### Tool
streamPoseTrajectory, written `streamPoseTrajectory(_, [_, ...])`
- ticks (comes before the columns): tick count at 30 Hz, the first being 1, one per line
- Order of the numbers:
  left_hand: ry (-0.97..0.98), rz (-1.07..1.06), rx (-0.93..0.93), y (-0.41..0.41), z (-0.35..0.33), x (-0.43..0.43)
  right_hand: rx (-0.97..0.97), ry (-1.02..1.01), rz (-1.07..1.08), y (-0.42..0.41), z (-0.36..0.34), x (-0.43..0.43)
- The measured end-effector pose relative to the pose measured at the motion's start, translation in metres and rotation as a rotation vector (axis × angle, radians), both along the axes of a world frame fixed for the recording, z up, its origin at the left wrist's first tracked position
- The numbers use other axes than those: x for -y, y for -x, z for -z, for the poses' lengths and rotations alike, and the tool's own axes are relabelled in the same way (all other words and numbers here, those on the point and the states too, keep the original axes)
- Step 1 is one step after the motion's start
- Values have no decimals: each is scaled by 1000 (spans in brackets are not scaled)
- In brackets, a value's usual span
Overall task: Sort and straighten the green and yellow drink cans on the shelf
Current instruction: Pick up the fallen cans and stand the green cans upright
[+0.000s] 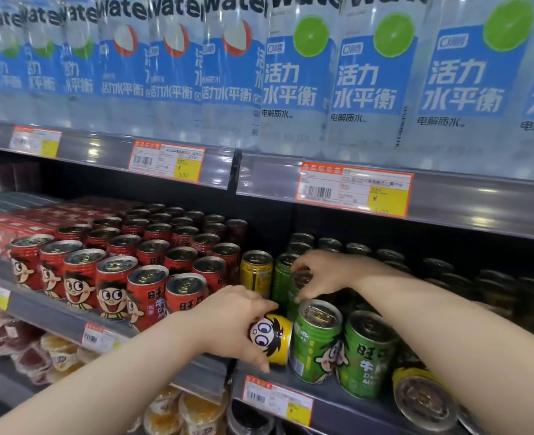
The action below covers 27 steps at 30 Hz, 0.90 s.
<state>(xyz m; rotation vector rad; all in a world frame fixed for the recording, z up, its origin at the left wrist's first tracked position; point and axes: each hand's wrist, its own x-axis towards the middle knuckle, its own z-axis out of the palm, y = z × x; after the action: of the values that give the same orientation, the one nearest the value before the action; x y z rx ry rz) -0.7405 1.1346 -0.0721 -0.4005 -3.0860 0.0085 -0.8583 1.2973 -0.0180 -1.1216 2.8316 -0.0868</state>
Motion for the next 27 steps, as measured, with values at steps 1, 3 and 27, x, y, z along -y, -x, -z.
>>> streamPoseTrajectory(1, [22, 0, -1, -1, 2, -3, 9, 10, 11, 1, 2, -2])
streamPoseTrajectory(3, [65, -5, -32, -1, 7, -6, 52, 40, 20, 1, 3, -7])
streamPoseTrajectory(27, [-1022, -278, 38, 5, 18, -21, 41, -333, 41, -7, -11, -127])
